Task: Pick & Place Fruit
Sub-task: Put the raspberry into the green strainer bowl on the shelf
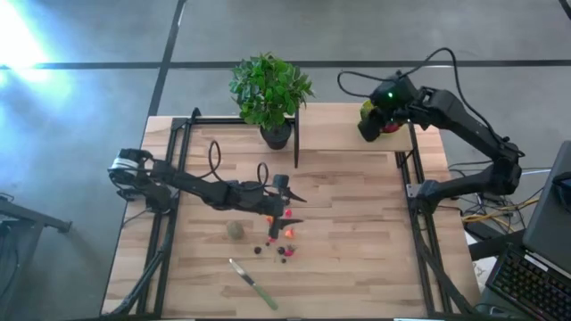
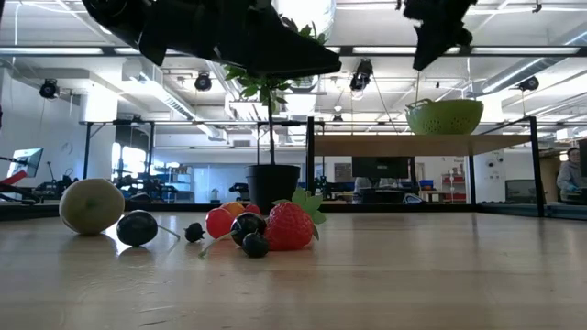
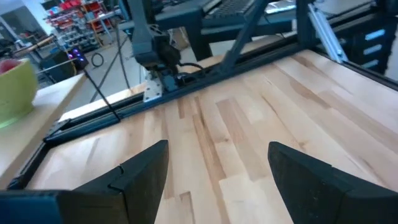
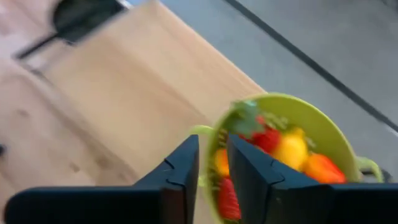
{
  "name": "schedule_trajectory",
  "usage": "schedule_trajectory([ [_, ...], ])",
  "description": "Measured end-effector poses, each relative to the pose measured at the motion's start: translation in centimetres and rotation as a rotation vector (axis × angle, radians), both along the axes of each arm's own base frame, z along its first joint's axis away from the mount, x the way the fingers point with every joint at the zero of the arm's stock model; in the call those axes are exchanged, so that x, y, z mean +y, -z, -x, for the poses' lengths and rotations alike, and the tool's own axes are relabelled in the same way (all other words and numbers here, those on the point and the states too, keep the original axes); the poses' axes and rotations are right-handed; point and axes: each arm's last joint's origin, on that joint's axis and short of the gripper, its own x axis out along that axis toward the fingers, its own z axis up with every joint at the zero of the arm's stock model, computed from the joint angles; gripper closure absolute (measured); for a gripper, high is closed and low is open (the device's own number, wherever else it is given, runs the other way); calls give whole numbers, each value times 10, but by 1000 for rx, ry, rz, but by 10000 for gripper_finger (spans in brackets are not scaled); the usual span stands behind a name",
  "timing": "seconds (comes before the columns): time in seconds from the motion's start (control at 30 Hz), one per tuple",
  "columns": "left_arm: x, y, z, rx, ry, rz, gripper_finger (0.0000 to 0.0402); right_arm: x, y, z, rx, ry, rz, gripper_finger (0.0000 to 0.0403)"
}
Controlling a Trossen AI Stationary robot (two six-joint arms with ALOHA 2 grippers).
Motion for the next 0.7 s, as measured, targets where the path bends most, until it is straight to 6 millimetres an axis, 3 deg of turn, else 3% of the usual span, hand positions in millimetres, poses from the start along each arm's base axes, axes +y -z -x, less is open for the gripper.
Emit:
schedule_trajectory([
  [0.4,-27,13,11,191,70,5,122,61,-3,-29,-29,-309,21,386],
  [0.7,-27,34,25,496,-117,33,122,85,-2,-35,-23,-387,40,394],
])
